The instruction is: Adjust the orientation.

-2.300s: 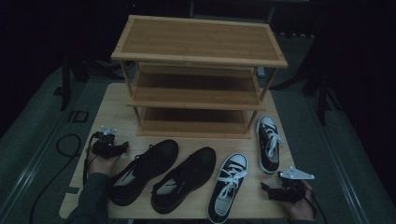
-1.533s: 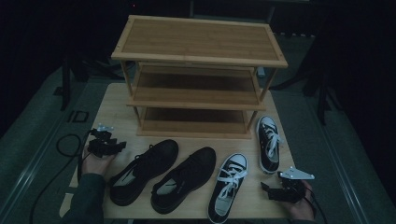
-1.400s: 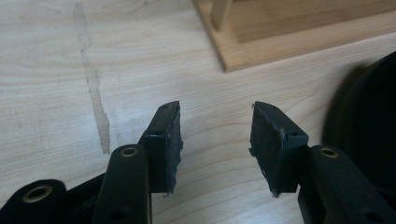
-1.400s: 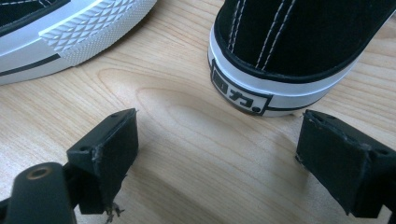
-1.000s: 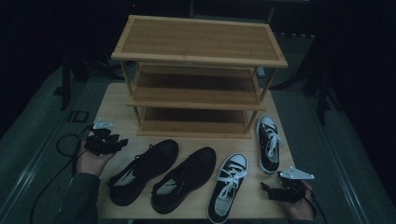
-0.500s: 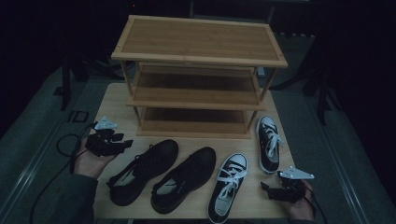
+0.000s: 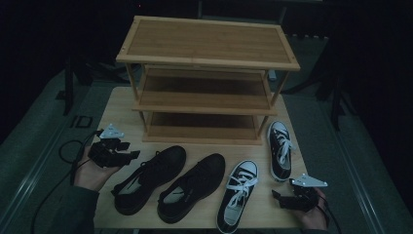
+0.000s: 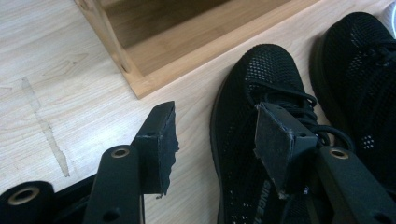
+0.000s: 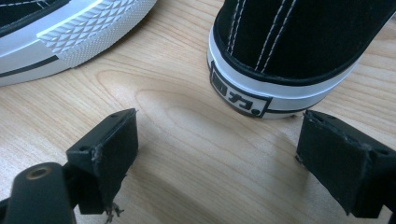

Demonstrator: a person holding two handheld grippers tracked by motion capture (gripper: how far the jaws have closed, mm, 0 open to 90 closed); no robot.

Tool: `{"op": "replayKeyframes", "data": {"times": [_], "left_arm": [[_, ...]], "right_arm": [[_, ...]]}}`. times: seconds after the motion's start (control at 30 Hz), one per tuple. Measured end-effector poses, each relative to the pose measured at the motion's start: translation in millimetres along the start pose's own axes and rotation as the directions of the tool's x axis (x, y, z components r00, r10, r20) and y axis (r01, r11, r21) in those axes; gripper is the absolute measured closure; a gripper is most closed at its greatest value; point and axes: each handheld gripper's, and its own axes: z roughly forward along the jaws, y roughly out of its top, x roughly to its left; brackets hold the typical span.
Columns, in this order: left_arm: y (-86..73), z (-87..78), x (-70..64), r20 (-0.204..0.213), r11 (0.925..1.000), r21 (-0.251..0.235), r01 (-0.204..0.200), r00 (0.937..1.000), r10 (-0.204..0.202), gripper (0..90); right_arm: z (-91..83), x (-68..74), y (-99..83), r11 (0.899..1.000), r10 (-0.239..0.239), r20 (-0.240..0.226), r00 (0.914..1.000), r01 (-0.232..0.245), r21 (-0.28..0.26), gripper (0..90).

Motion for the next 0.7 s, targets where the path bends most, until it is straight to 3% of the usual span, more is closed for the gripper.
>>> {"op": "replayKeyframes", "data": {"times": [0.33,0.7], "left_arm": [[-5.0,-0.5,-5.6,0.073,0.9994,0.019,-0.027,0.9970,0.026,50.7],[-13.1,-4.8,-12.4,0.108,0.9985,0.030,-0.046,0.9932,0.043,52.1]], "right_arm": [[0.0,0.0,0.0,1.000,0.000,0.000,1.0000,0.000,0.000,12.2],[0.0,0.3,0.2,1.000,0.002,0.000,1.0000,-0.002,0.000,12.2]]}}
